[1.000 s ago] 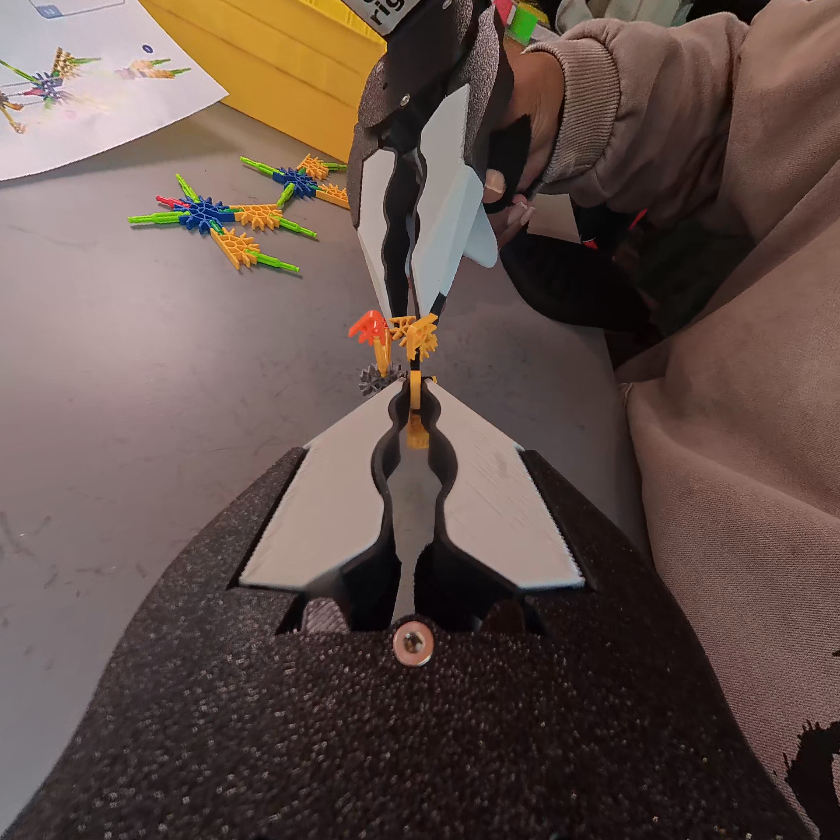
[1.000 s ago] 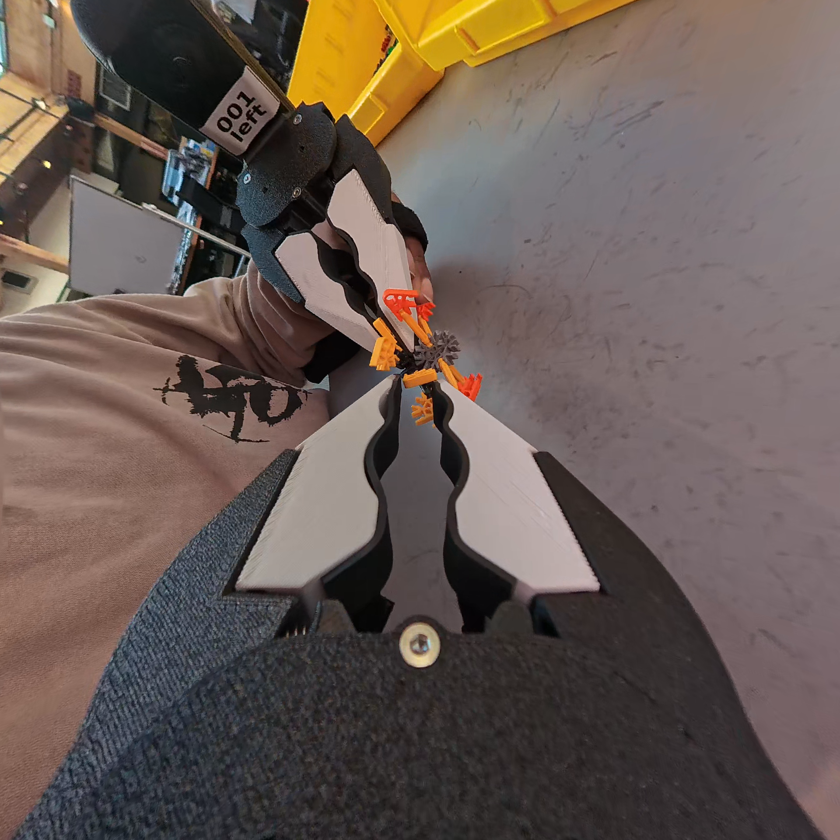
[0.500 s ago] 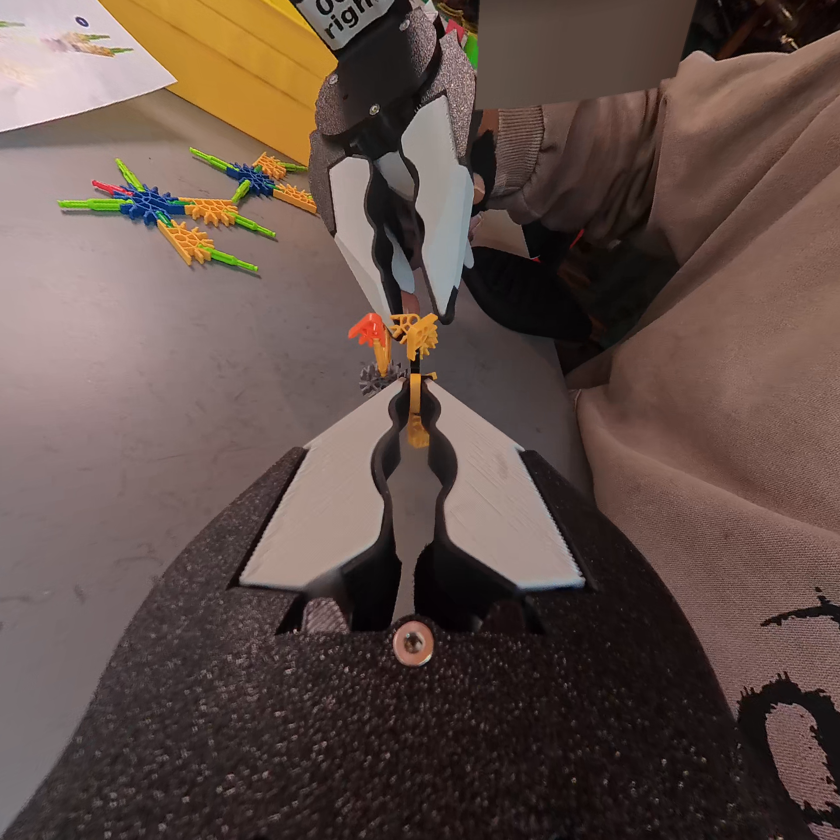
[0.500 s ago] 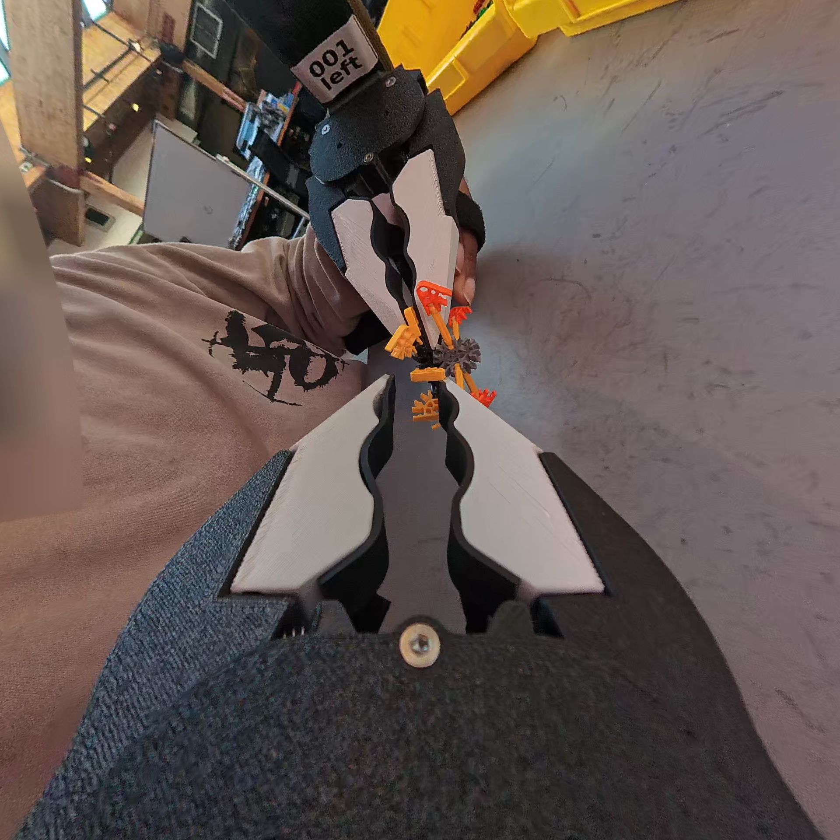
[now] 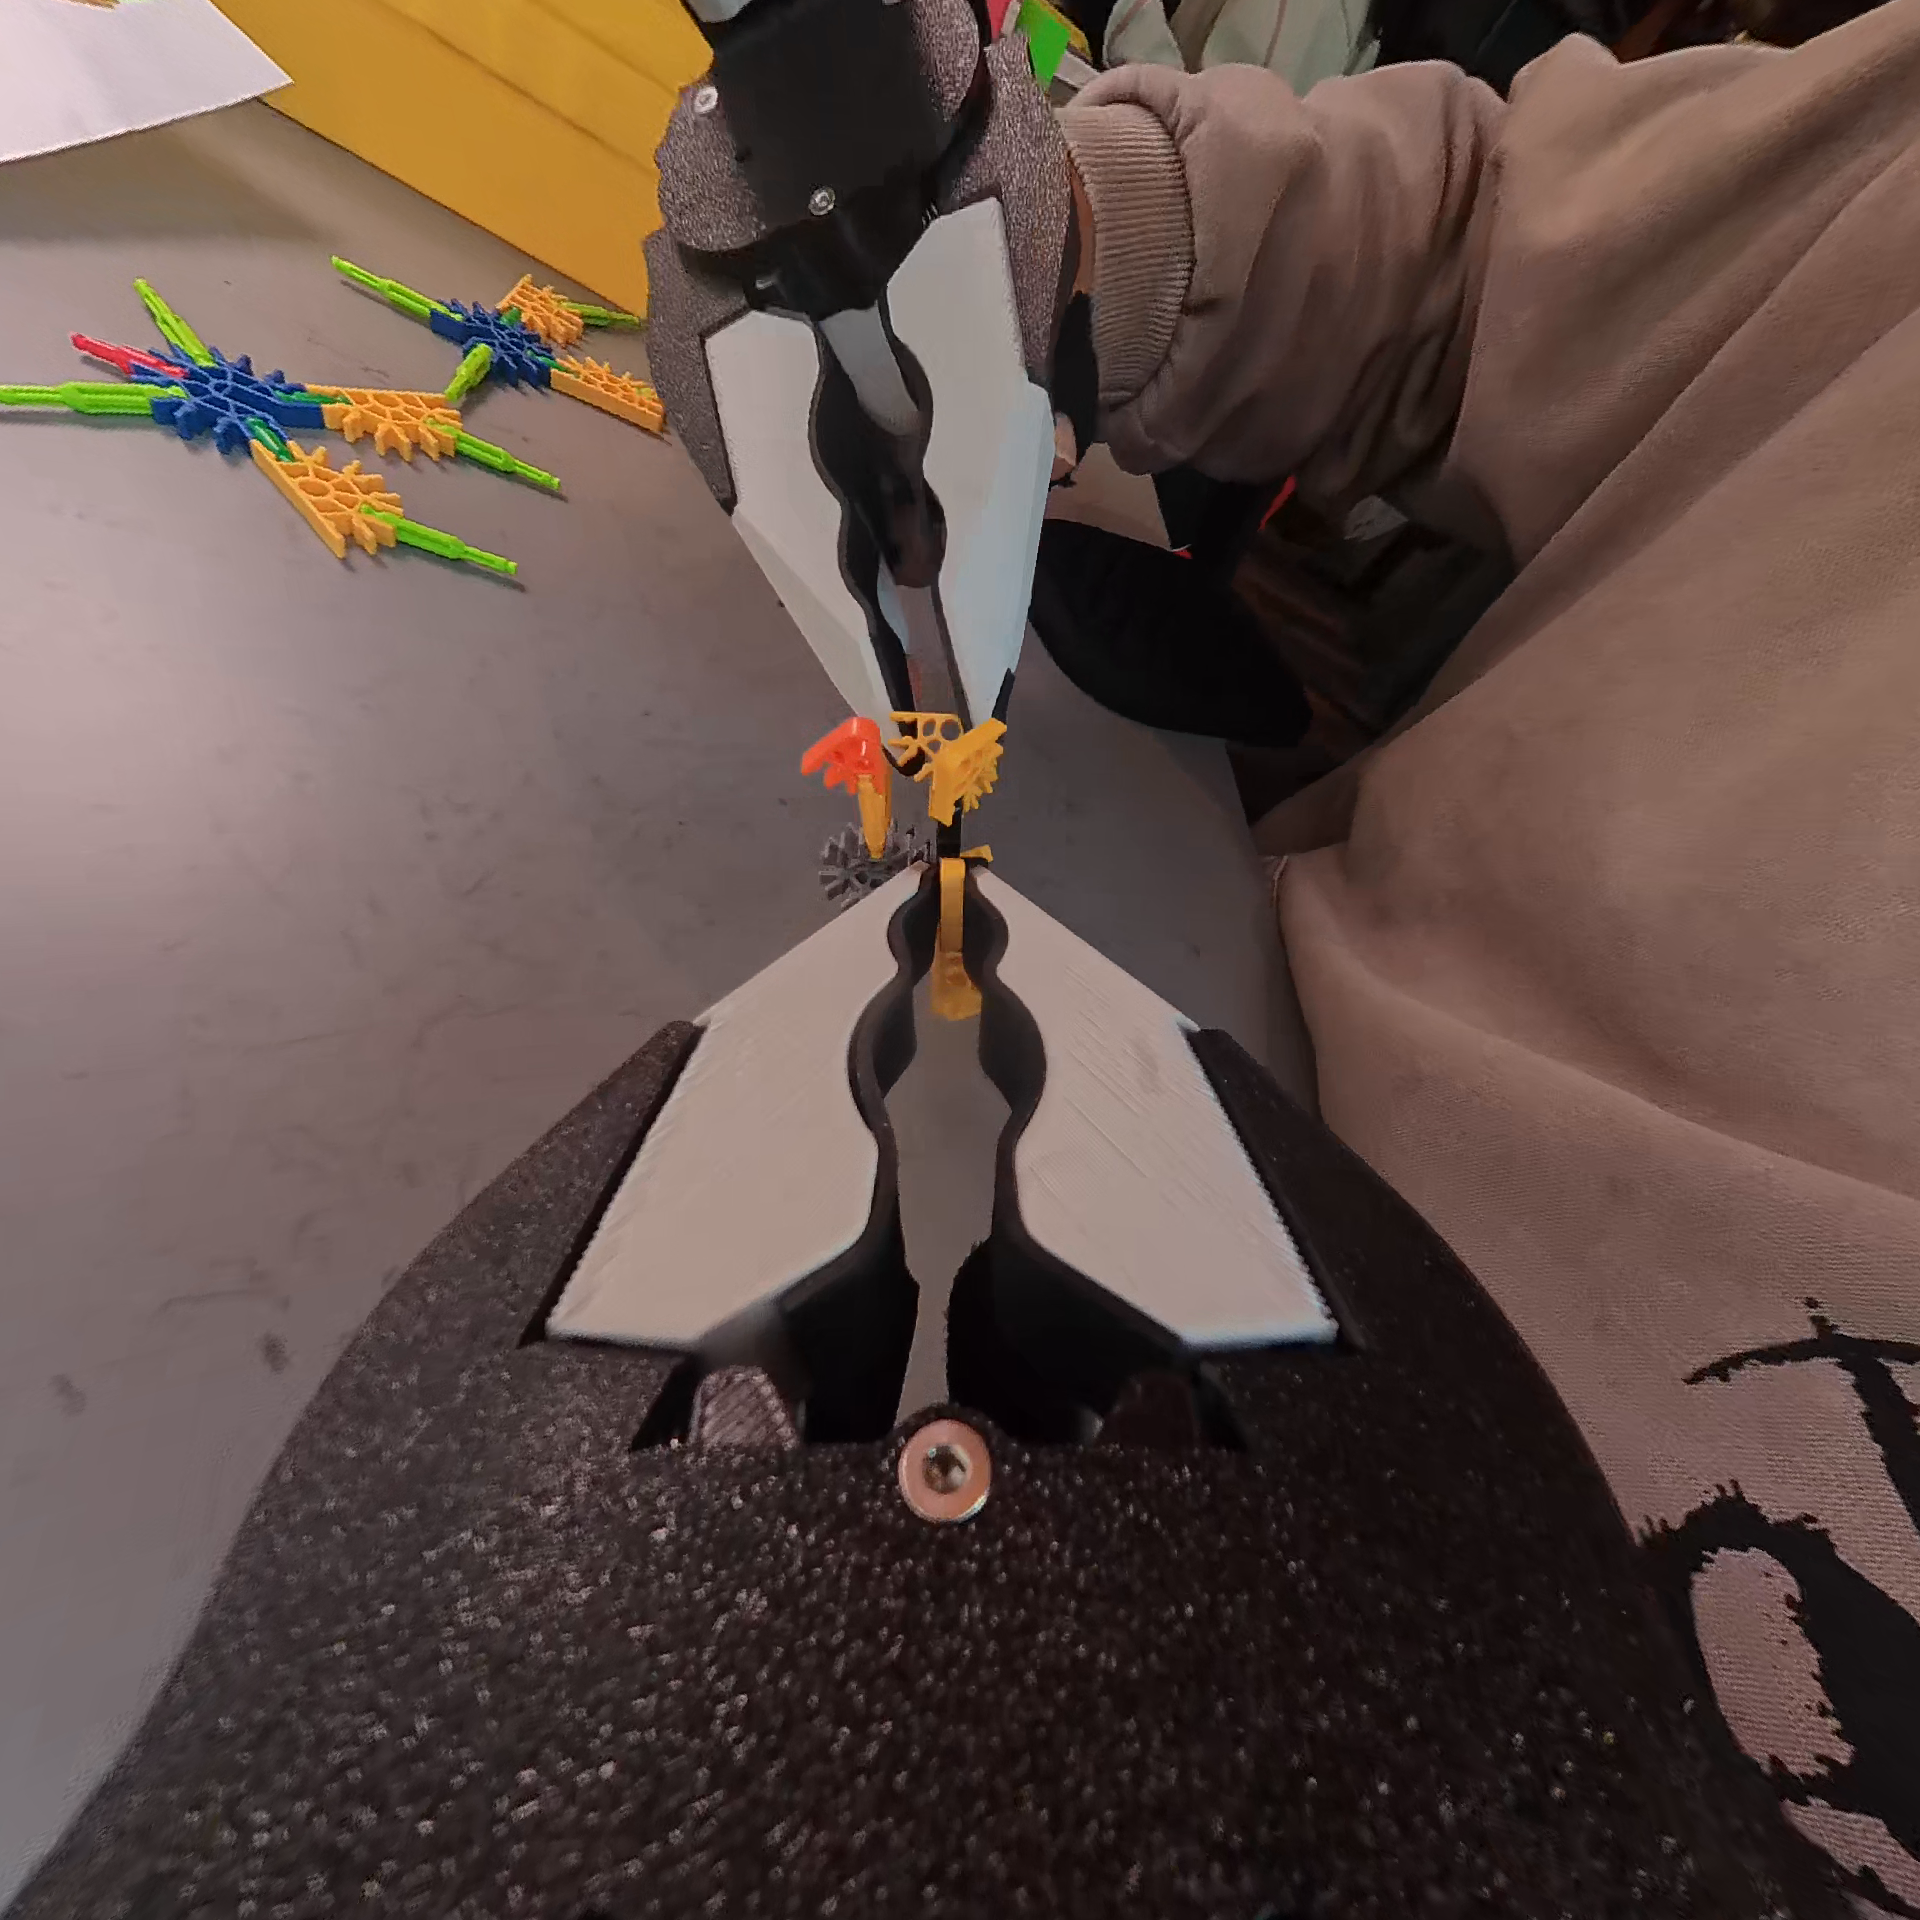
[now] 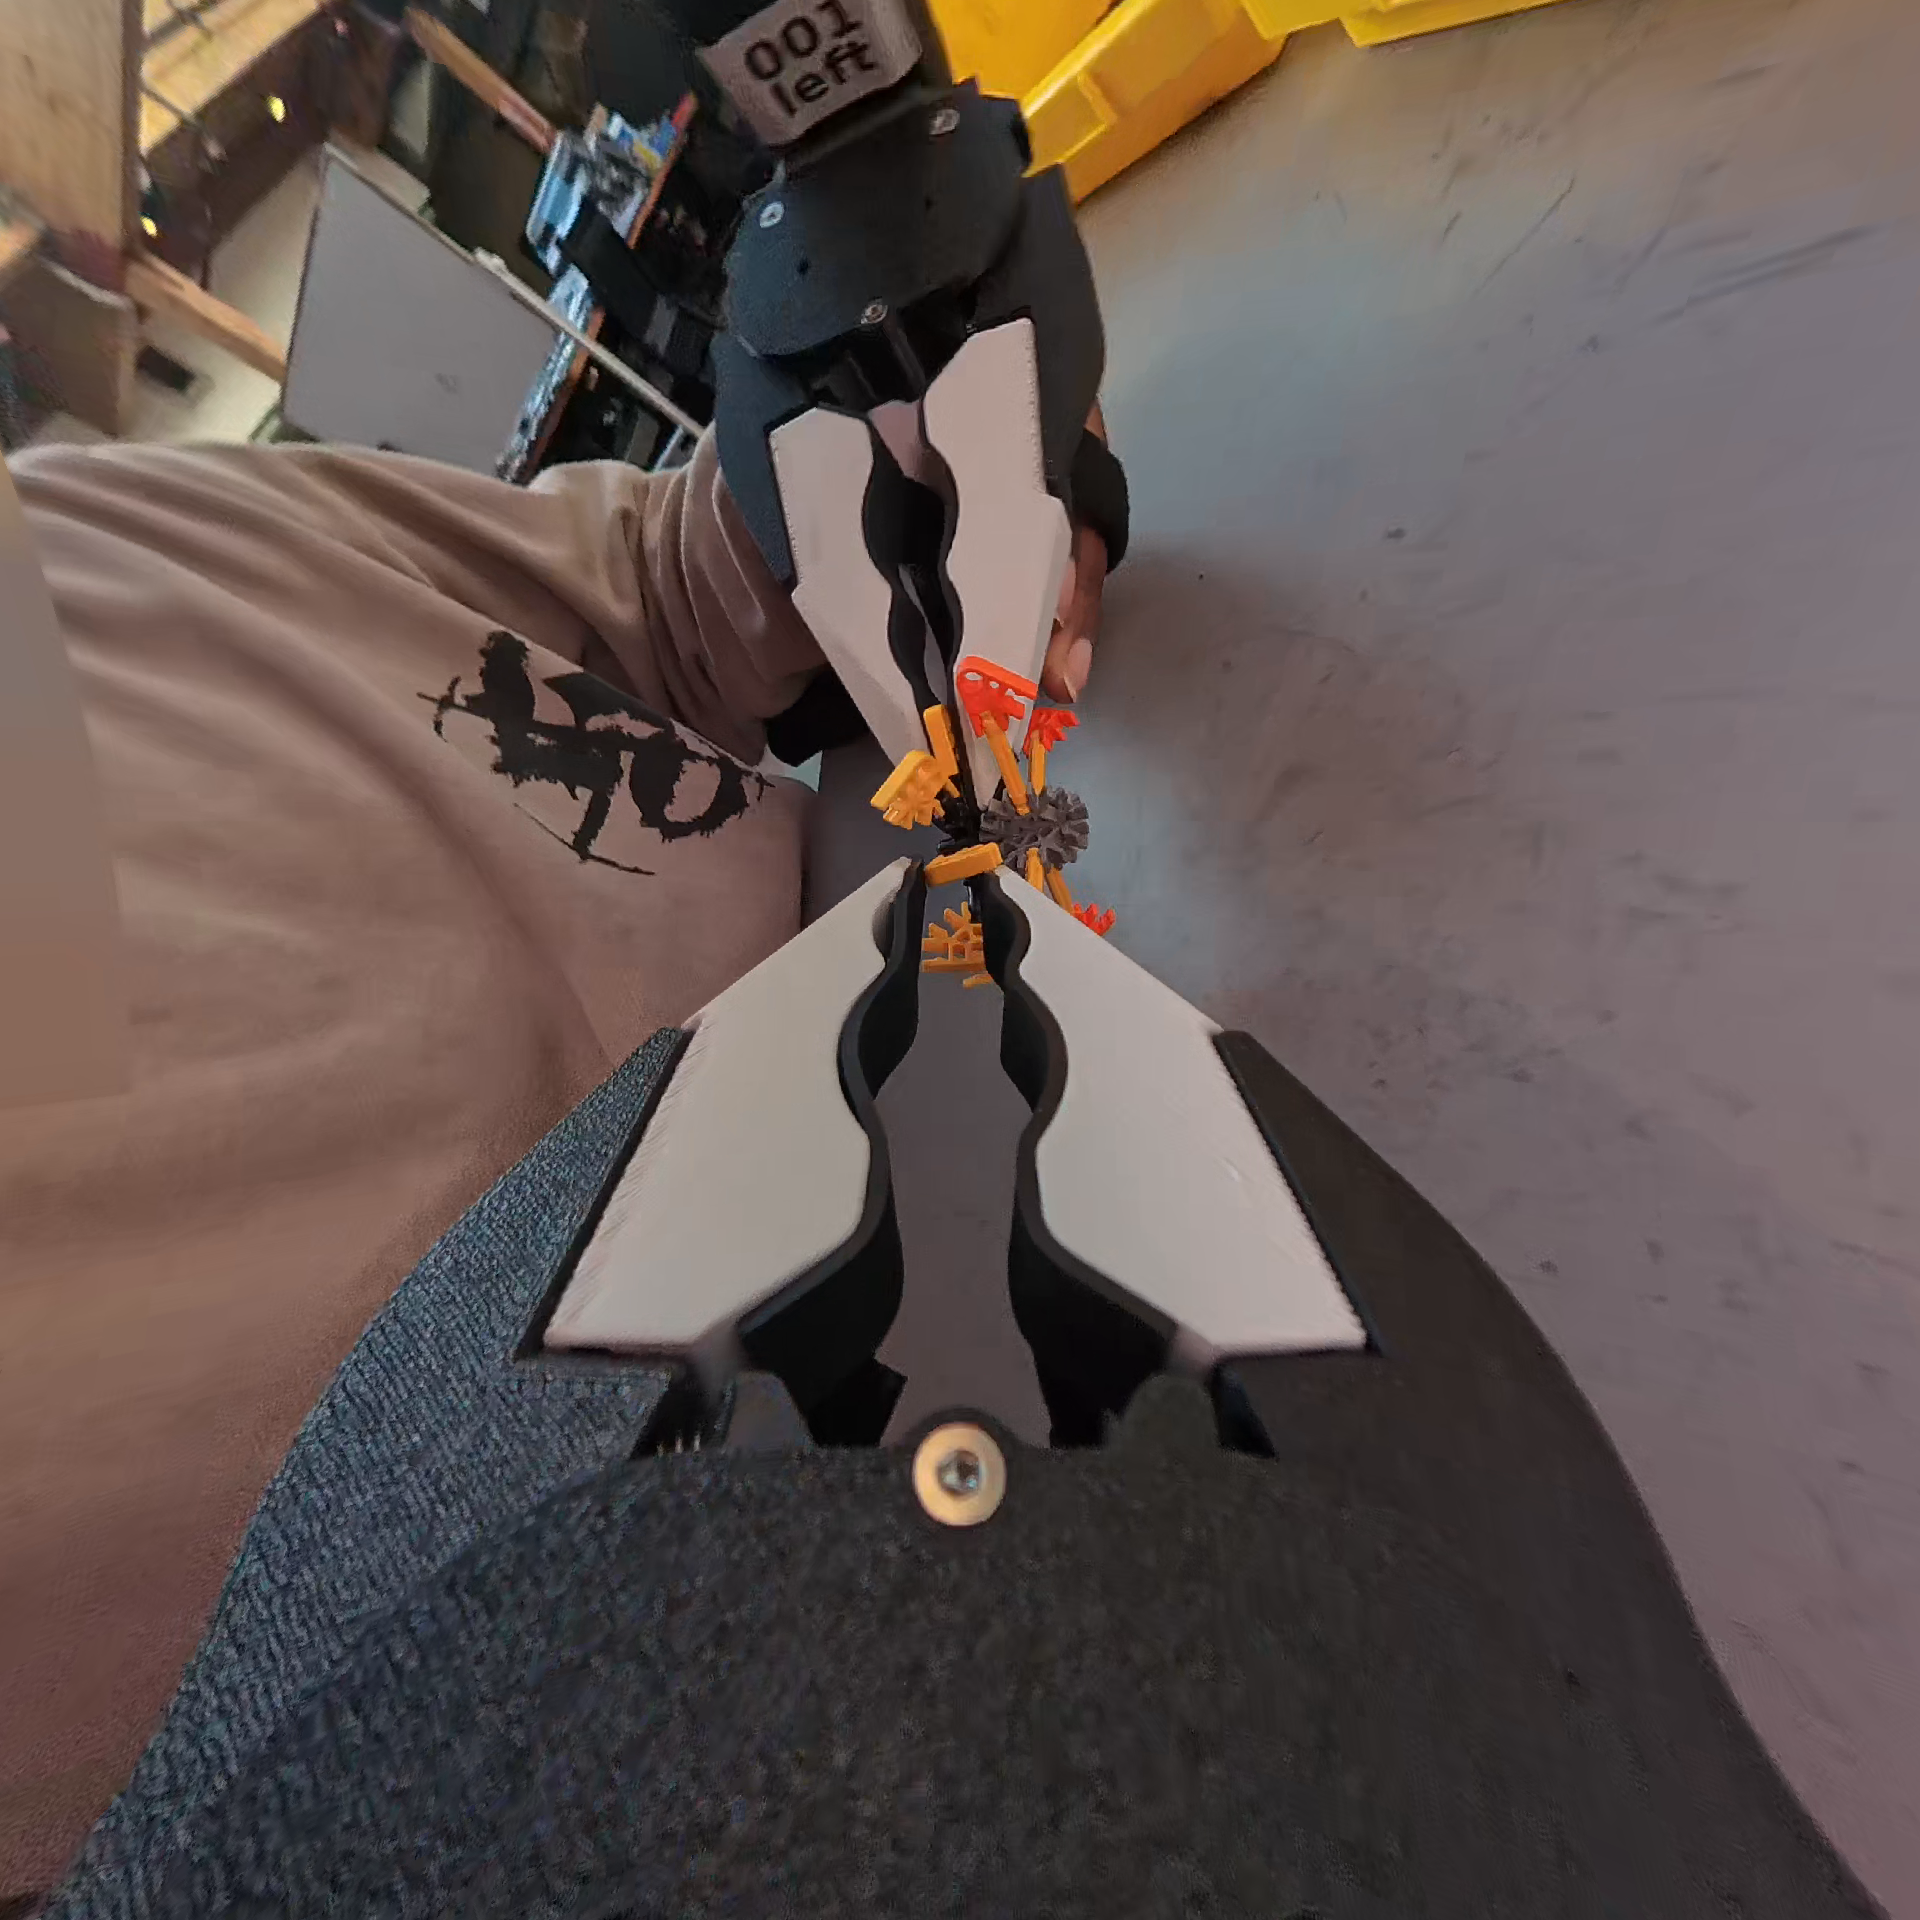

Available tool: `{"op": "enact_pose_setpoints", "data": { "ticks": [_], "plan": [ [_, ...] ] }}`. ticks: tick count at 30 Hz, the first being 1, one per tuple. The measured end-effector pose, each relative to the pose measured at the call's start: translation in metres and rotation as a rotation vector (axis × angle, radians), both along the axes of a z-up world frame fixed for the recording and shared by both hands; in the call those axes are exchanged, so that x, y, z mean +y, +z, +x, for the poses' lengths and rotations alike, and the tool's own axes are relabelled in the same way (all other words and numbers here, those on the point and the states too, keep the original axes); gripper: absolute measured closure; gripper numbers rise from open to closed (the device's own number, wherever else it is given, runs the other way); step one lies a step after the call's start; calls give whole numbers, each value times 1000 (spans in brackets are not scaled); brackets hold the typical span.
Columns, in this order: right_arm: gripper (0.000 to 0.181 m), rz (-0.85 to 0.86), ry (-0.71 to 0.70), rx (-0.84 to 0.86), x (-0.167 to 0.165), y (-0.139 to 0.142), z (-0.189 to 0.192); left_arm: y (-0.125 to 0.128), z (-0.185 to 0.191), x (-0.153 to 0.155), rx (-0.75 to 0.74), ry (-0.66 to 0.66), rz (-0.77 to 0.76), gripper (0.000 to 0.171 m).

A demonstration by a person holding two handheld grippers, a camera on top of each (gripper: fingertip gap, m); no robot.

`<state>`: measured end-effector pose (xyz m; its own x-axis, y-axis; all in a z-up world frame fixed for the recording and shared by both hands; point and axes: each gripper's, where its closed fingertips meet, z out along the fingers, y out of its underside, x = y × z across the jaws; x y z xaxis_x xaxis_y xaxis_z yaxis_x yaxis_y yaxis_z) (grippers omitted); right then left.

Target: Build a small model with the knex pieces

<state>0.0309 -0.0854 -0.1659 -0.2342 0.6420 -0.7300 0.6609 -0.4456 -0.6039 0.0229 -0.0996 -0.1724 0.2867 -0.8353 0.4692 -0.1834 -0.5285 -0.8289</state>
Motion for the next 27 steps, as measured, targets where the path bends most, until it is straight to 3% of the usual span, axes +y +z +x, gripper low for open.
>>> {"op": "enact_pose_setpoints", "data": {
  "ticks": [7, 9, 11, 13, 16, 22, 27],
  "plan": [
    [181, 413, 260, 218, -18, 5, 12, 12, 8, -15, -162, -99, -191, 168],
    [181, 550, 320, 244, -22, 2, 13, 13, 9, -19, -188, -122, -223, 168],
    [181, 584, 354, 204, -26, 1, 14, 13, 9, -19, -181, -123, -220, 168],
    [178, 543, 335, 165, -23, 4, 13, 15, 8, -18, -190, -115, -215, 168],
    [157, 347, 253, 56, -14, 8, 13, 13, 6, -13, -158, -81, -182, 168],
    [168, 1, 65, -113, -8, 8, 2, 9, 3, -7, -109, -36, -143, 168],
    [171, 54, 82, -99, -8, 2, 2, 4, 3, -6, -99, -31, -163, 168]
  ]
}}
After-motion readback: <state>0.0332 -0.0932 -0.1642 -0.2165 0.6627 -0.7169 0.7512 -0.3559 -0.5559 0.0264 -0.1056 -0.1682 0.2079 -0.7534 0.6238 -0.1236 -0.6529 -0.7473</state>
